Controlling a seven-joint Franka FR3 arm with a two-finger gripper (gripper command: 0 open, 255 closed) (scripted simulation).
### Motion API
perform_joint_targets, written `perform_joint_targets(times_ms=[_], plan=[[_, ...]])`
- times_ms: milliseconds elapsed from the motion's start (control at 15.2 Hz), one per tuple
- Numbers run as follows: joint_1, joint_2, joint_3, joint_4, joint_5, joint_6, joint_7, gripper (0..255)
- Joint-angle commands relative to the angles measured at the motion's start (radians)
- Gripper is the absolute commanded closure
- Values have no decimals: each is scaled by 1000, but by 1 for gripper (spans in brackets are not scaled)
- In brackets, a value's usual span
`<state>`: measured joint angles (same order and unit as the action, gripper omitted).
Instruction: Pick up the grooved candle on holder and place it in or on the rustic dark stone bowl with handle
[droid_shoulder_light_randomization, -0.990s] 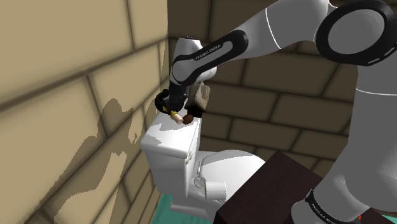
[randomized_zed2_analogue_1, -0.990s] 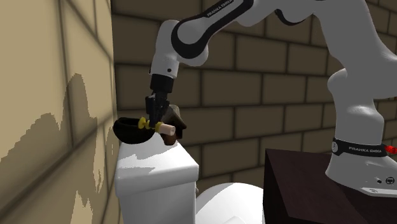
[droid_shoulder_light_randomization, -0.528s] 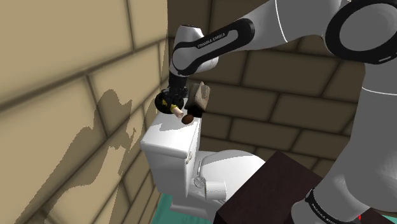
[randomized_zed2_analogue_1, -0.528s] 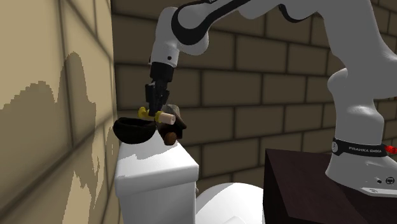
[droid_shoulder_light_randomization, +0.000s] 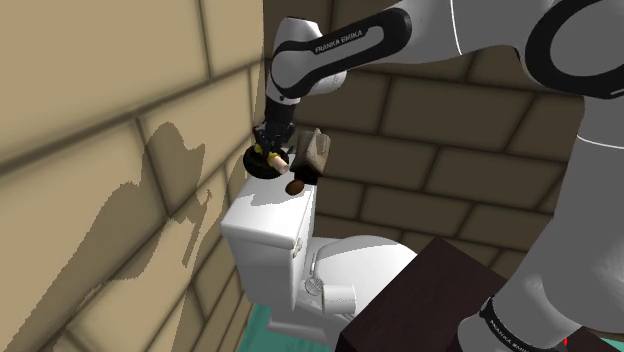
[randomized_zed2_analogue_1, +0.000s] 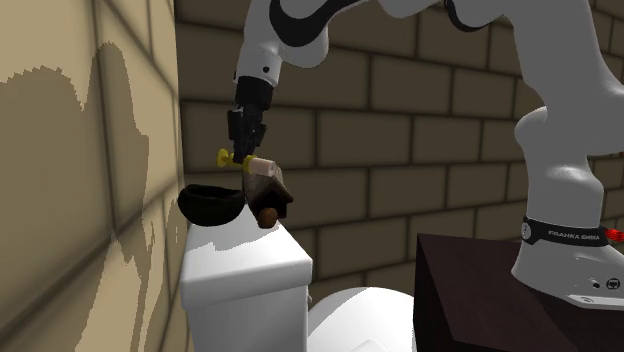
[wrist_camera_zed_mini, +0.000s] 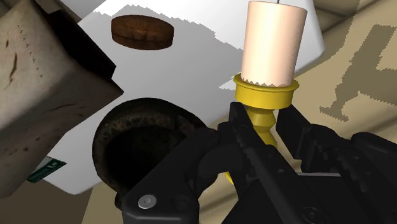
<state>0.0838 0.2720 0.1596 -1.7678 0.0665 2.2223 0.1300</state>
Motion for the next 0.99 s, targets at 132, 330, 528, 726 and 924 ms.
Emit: perform_joint_targets(times_ms=[132,330,528,726,924], plan=[[-13,59,-10,115,-4,-59,-21,255],[-31,163,-23,276,-9,-120,-51,255],[-46,284,-33,470,-15,-196,-78,255],[-57,439,-43,730,-22,-304,-101,255],[-56,622,-49,1051,-30,-443,-113,255]])
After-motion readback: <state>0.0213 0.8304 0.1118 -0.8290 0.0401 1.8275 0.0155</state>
